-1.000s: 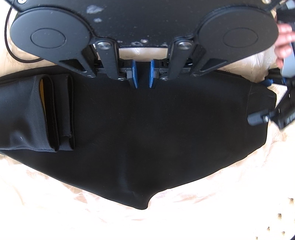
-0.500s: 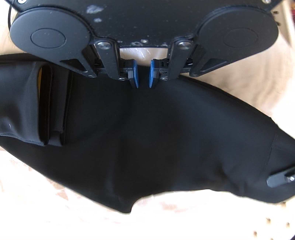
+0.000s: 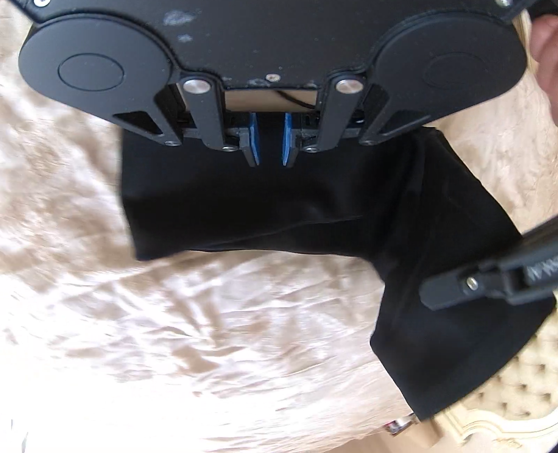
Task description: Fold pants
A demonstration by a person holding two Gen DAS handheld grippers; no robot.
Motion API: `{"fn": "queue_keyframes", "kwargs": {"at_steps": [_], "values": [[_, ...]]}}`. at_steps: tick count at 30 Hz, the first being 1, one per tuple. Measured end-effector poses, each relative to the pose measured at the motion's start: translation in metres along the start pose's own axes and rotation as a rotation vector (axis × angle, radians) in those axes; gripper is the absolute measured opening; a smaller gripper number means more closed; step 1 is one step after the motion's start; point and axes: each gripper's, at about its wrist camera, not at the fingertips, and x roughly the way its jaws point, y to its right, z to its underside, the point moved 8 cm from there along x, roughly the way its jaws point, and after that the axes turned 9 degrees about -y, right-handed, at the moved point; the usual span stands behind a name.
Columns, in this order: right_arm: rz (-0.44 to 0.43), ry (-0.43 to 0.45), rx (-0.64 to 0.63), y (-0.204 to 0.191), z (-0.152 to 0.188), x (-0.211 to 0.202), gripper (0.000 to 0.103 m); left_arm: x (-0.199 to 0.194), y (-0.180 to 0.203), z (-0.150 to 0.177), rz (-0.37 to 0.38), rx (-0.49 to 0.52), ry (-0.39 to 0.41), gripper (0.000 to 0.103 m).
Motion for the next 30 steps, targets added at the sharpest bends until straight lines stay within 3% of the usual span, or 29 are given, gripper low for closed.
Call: {"fn": "queue_keyframes", "kwargs": {"at_steps": [4, 6, 9, 13, 18, 22, 25, 27, 30], "values": [[0.055, -0.009, 0.084, 0.061, 0.005, -0.012, 0.017, 0.057, 0.044, 0.029, 0.009, 0.09, -0.159, 0.019], [0.062, -0.004, 0.115, 0.08, 0.007, -0.017, 0.017, 0.066, 0.065, 0.041, -0.019, 0.17, -0.188, 0.02], [0.069, 0.008, 0.135, 0.099, 0.001, -0.021, 0.018, 0.059, 0.076, 0.047, -0.087, 0.272, -0.178, 0.022], [0.078, 0.039, 0.13, 0.106, -0.01, -0.029, 0.021, 0.036, 0.076, 0.04, -0.049, 0.272, -0.157, 0.032], [0.1, 0.083, 0.099, 0.104, -0.034, -0.029, 0.026, 0.026, 0.093, 0.036, -0.044, 0.367, -0.126, 0.037], [0.122, 0.101, 0.109, 0.109, -0.047, -0.032, 0.026, 0.026, 0.109, 0.033, 0.064, 0.335, -0.129, 0.037], [0.152, 0.11, 0.115, 0.117, -0.05, -0.035, 0.026, 0.013, 0.122, 0.03, 0.161, 0.371, -0.081, 0.037], [0.158, 0.11, 0.129, 0.121, -0.051, -0.035, 0.026, 0.006, 0.124, 0.026, 0.192, 0.387, -0.049, 0.037], [0.145, 0.1, 0.139, 0.119, -0.05, -0.032, 0.03, 0.005, 0.106, 0.016, 0.203, 0.332, -0.035, 0.038]]}}
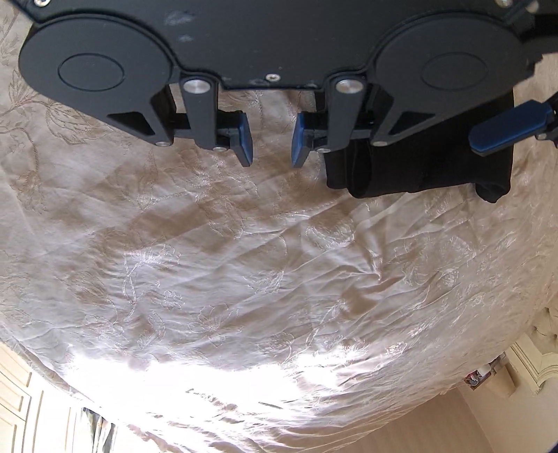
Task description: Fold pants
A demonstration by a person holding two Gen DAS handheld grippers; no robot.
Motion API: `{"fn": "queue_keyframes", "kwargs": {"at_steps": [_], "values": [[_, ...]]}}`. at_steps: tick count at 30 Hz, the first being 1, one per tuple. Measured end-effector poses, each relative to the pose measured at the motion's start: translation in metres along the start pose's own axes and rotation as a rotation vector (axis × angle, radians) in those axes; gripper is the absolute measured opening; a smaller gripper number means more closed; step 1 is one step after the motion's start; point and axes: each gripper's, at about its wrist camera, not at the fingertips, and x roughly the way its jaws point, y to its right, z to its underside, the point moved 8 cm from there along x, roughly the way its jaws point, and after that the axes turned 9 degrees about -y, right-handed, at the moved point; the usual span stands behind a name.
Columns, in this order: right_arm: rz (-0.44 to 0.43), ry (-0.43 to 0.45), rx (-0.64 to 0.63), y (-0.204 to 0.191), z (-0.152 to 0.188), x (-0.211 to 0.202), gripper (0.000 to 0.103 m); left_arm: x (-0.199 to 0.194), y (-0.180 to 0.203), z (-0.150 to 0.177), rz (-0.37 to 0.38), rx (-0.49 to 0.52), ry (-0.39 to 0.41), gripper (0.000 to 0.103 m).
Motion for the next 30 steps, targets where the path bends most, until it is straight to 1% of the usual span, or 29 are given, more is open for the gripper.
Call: {"fn": "queue_keyframes", "kwargs": {"at_steps": [2, 4, 5, 9, 11, 12, 14, 15, 16, 18, 19, 20, 23, 24, 25, 26, 27, 29, 30], "values": [[-0.012, -0.002, -0.004, -0.008, 0.001, 0.001, 0.03, 0.001, -0.028, -0.001, -0.05, -0.043, -0.014, 0.039], [-0.026, -0.003, -0.02, -0.02, 0.001, 0.002, 0.03, 0.004, -0.057, 0.0, -0.119, -0.067, -0.031, 0.039], [-0.037, -0.005, -0.032, -0.029, 0.001, 0.004, 0.03, 0.005, -0.078, 0.0, -0.156, -0.086, -0.042, 0.039], [-0.057, -0.019, -0.078, -0.056, 0.004, 0.011, 0.032, 0.004, -0.15, -0.008, -0.239, -0.171, -0.072, 0.039], [-0.06, -0.028, -0.097, -0.069, 0.005, 0.018, 0.033, 0.005, -0.185, -0.016, -0.271, -0.209, -0.107, 0.039], [-0.064, -0.033, -0.106, -0.075, 0.006, 0.021, 0.033, 0.009, -0.2, -0.02, -0.278, -0.225, -0.138, 0.039], [-0.07, -0.047, -0.124, -0.085, 0.009, 0.028, 0.033, 0.019, -0.223, -0.028, -0.265, -0.251, -0.207, 0.039], [-0.058, -0.05, -0.13, -0.089, 0.01, 0.031, 0.036, 0.024, -0.229, -0.031, -0.252, -0.254, -0.238, 0.039], [-0.044, -0.051, -0.136, -0.091, 0.011, 0.034, 0.036, 0.032, -0.235, -0.034, -0.235, -0.255, -0.283, 0.039], [-0.018, -0.065, -0.132, -0.091, 0.013, 0.041, 0.036, 0.051, -0.239, -0.035, -0.203, -0.22, -0.378, 0.039], [-0.009, -0.077, -0.122, -0.089, 0.013, 0.044, 0.036, 0.06, -0.239, -0.033, -0.205, -0.192, -0.43, 0.039], [0.001, -0.087, -0.115, -0.087, 0.014, 0.047, 0.036, 0.069, -0.239, -0.03, -0.219, -0.16, -0.486, 0.039], [0.028, -0.109, -0.124, -0.084, 0.016, 0.052, 0.036, 0.089, -0.233, -0.019, -0.235, -0.009, -0.593, 0.039], [0.039, -0.114, -0.134, -0.083, 0.016, 0.054, 0.036, 0.093, -0.233, -0.014, -0.253, 0.03, -0.628, 0.039], [0.05, -0.117, -0.144, -0.083, 0.017, 0.057, 0.037, 0.095, -0.236, -0.009, -0.291, 0.066, -0.654, 0.04], [0.055, -0.119, -0.15, -0.083, 0.018, 0.059, 0.037, 0.095, -0.241, -0.004, -0.32, 0.08, -0.665, 0.041], [0.057, -0.122, -0.153, -0.082, 0.018, 0.061, 0.038, 0.094, -0.249, 0.001, -0.326, 0.059, -0.668, 0.042], [0.064, -0.123, -0.153, -0.082, 0.018, 0.065, 0.038, 0.095, -0.266, 0.011, -0.35, -0.018, -0.688, 0.049], [0.07, -0.121, -0.156, -0.082, 0.018, 0.067, 0.038, 0.094, -0.273, 0.015, -0.354, -0.052, -0.681, 0.05]]}}
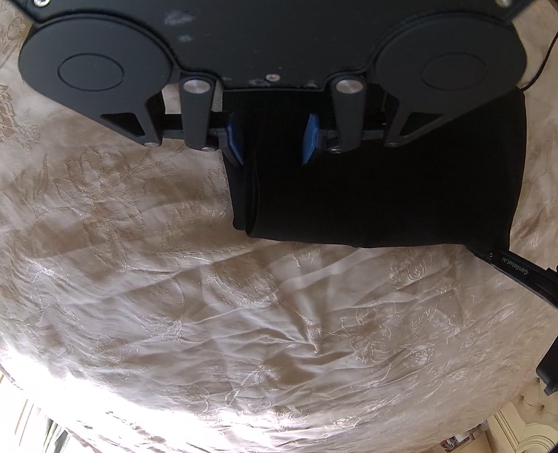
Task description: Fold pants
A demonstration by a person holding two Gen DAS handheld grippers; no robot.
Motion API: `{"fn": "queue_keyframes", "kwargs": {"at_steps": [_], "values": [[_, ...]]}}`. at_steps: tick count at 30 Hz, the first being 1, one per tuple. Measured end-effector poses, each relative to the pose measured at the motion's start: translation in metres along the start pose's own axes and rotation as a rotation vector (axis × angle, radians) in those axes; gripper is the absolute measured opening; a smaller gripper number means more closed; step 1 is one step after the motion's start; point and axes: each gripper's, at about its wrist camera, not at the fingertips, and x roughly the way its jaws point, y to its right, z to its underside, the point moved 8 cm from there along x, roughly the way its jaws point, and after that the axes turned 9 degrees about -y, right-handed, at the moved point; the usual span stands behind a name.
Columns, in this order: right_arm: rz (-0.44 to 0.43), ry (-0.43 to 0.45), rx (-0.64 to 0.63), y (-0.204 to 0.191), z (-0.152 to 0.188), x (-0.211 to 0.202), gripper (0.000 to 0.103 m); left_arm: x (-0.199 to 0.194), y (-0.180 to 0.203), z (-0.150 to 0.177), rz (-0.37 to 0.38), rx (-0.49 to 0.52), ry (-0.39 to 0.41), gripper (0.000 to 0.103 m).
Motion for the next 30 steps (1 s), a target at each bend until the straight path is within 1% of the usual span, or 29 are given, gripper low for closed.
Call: {"fn": "queue_keyframes", "kwargs": {"at_steps": [1, 5, 8, 10, 13, 15, 16, 18, 22, 23, 25, 26, 28, 30], "values": [[0.008, 0.001, -0.005, -0.001, -0.001, 0.002, 0.038, 0.002, -0.004, 0.003, 0.007, -0.025, 0.003, 0.051], [0.046, 0.004, -0.027, -0.001, 0.0, 0.005, 0.037, 0.009, -0.007, 0.012, -0.028, -0.057, 0.031, 0.054], [0.06, 0.006, -0.016, 0.002, 0.001, 0.01, 0.04, 0.012, -0.011, 0.015, -0.021, -0.123, 0.044, 0.054], [0.062, 0.008, 0.005, 0.006, 0.002, 0.012, 0.043, 0.013, -0.017, 0.015, -0.001, -0.18, 0.045, 0.054], [0.06, 0.015, 0.019, 0.008, 0.003, 0.012, 0.047, 0.01, -0.029, 0.018, 0.033, -0.295, 0.056, 0.054], [0.054, 0.015, 0.033, 0.01, 0.003, 0.012, 0.048, 0.005, -0.036, 0.023, 0.076, -0.373, 0.069, 0.054], [0.05, 0.013, 0.041, 0.011, 0.003, 0.012, 0.048, 0.001, -0.038, 0.027, 0.089, -0.397, 0.082, 0.053], [0.04, 0.01, 0.061, 0.012, 0.003, 0.011, 0.048, -0.018, -0.039, 0.036, 0.107, -0.432, 0.145, 0.053], [0.025, 0.007, 0.087, 0.016, 0.004, 0.011, 0.049, -0.059, -0.027, 0.064, 0.097, -0.437, 0.276, 0.053], [0.025, 0.006, 0.087, 0.016, 0.003, 0.011, 0.049, -0.069, -0.023, 0.064, 0.085, -0.424, 0.307, 0.053], [0.029, 0.003, 0.084, 0.016, 0.002, 0.011, 0.049, -0.081, -0.008, 0.079, 0.049, -0.387, 0.332, 0.053], [0.028, 0.0, 0.084, 0.016, 0.002, 0.012, 0.049, -0.083, -0.002, 0.085, 0.021, -0.372, 0.348, 0.053], [0.025, -0.006, 0.089, 0.016, 0.001, 0.012, 0.049, -0.083, 0.009, 0.096, -0.009, -0.356, 0.371, 0.053], [0.026, -0.008, 0.087, 0.016, 0.001, 0.012, 0.049, -0.074, 0.022, 0.105, 0.017, -0.328, 0.348, 0.053]]}}
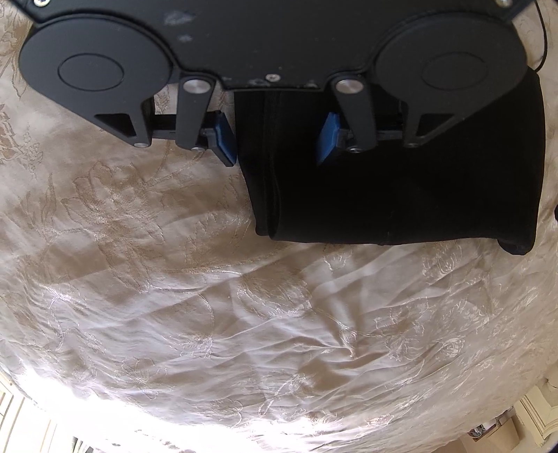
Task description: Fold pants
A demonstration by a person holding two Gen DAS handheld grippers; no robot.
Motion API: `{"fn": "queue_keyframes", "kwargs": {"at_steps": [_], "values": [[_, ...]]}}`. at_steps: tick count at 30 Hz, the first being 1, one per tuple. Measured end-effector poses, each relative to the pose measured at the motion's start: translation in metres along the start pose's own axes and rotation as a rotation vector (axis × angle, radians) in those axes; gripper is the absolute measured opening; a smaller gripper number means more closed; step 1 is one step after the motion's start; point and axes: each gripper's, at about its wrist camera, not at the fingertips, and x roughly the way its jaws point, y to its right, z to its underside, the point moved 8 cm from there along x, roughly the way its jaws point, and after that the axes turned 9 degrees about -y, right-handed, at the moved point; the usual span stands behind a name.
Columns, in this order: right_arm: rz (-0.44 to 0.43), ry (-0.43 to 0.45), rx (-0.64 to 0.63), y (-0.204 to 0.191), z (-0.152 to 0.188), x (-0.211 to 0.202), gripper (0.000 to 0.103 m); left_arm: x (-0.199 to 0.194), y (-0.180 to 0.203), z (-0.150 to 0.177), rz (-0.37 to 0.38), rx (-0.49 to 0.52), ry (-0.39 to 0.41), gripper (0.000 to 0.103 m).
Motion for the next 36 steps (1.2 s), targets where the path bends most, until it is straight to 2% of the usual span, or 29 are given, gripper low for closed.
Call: {"fn": "queue_keyframes", "kwargs": {"at_steps": [3, 7, 11, 13, 16, 19, 23, 25, 27, 29, 31, 33, 36], "values": [[0.003, 0.0, -0.005, -0.001, 0.0, 0.0, 0.049, 0.018, 0.011, 0.013, 0.022, 0.039, -0.051, 0.053], [0.005, -0.004, -0.003, -0.001, 0.0, 0.0, 0.049, 0.05, 0.019, 0.019, -0.002, 0.104, -0.104, 0.055], [0.017, -0.008, -0.012, -0.003, -0.001, -0.001, 0.049, 0.07, 0.012, 0.015, 0.014, 0.024, -0.177, 0.063], [0.019, -0.008, -0.013, -0.003, -0.001, -0.001, 0.049, 0.07, 0.01, 0.013, 0.028, 0.014, -0.193, 0.063], [0.015, -0.005, 0.005, -0.001, 0.002, -0.009, 0.049, 0.055, 0.0, 0.019, 0.067, -0.032, -0.151, 0.063], [0.035, 0.024, 0.023, 0.005, 0.009, -0.026, 0.05, 0.039, -0.014, 0.038, 0.076, -0.086, -0.126, 0.063], [0.021, 0.153, -0.081, -0.004, 0.021, -0.06, 0.051, 0.018, -0.027, 0.067, 0.072, -0.094, -0.072, 0.063], [-0.017, 0.177, -0.161, -0.018, 0.031, -0.068, 0.051, 0.012, -0.025, 0.075, 0.073, -0.072, -0.043, 0.063], [-0.048, 0.161, -0.226, -0.031, 0.042, -0.065, 0.051, 0.014, -0.021, 0.077, 0.081, -0.045, -0.036, 0.063], [-0.039, 0.107, -0.239, -0.033, 0.05, -0.051, 0.051, 0.024, -0.015, 0.079, 0.069, -0.024, -0.071, 0.063], [0.008, 0.043, -0.208, -0.022, 0.056, -0.032, 0.051, 0.04, -0.011, 0.085, 0.049, 0.002, -0.132, 0.063], [0.007, -0.005, -0.145, -0.01, 0.06, -0.022, 0.051, 0.048, -0.011, 0.088, 0.057, 0.006, -0.158, 0.063], [-0.019, 0.009, -0.124, -0.003, 0.056, -0.032, 0.051, 0.041, -0.016, 0.083, 0.081, -0.016, -0.146, 0.063]]}}
